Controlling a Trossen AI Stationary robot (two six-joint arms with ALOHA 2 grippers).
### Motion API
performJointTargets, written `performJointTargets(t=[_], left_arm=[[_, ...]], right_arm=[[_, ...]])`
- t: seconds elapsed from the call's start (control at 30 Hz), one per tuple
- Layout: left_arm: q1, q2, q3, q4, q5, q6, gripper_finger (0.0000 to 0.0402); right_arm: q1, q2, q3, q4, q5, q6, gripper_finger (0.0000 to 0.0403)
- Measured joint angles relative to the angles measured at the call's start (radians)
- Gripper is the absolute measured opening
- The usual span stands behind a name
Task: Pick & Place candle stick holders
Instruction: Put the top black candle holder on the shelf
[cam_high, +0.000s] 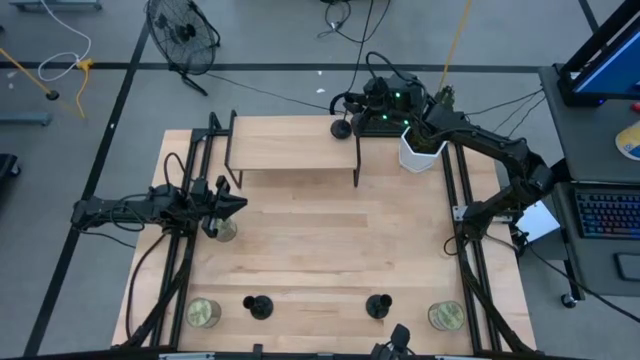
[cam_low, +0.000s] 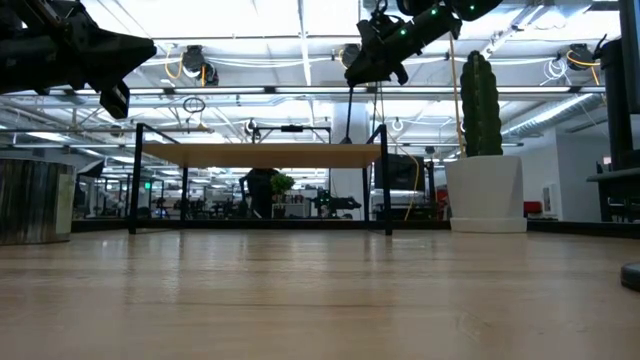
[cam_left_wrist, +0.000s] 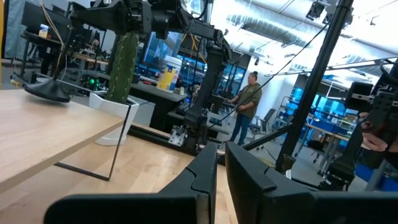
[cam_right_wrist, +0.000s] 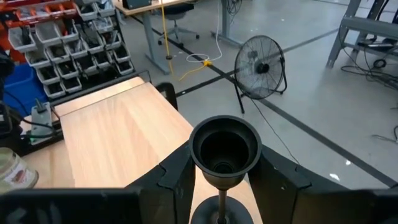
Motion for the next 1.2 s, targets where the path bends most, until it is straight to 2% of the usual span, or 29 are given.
performJointTargets(t=[0.53, 1.0, 1.2], left_arm=[[0.0, 0.0, 0.0, 0.0, 0.0, 0.0, 0.0037], [0.0, 0.0, 0.0, 0.0, 0.0, 0.0, 0.0037], [0.0, 0.0, 0.0, 0.0, 0.0, 0.0, 0.0037]], right_arm=[[0.0, 0.0, 0.0, -0.001, -0.003, 0.0, 0.0149], [0.001, 0.0, 0.0, 0.0, -0.006, 0.007, 0.015], [0.002, 0.021, -0.001, 0.054, -0.072, 0.033, 0.0151]])
